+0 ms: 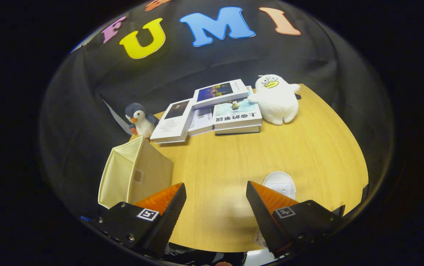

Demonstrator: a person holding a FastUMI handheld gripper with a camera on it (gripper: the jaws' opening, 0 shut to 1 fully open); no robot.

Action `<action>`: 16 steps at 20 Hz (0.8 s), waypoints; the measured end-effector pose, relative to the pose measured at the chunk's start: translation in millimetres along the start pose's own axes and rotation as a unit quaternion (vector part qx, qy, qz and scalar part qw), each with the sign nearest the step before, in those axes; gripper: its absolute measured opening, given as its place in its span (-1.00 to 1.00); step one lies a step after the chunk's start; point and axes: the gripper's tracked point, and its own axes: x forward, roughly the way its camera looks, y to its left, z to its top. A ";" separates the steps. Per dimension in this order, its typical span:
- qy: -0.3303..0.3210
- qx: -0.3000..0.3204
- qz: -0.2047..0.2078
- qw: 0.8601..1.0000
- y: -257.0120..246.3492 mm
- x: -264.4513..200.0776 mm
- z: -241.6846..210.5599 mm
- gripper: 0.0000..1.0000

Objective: Open the storage box then place both shoes into the box .Put the left shoe in first, then the right shoe, with the right side of both shoes facing outward in a uniform manner.

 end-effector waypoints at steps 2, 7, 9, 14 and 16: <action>0.007 -0.002 -0.019 1.000 -25.9 0.1 -7.7 0.96; 0.028 0.002 -0.056 0.998 -79.6 8.7 -31.0 0.96; 0.040 0.004 -0.072 0.997 -100.0 13.4 -41.0 0.96; 0.077 0.001 -0.122 0.990 -146.0 20.7 -69.6 0.96; 0.094 0.001 -0.136 0.986 -157.5 25.3 -80.4 0.96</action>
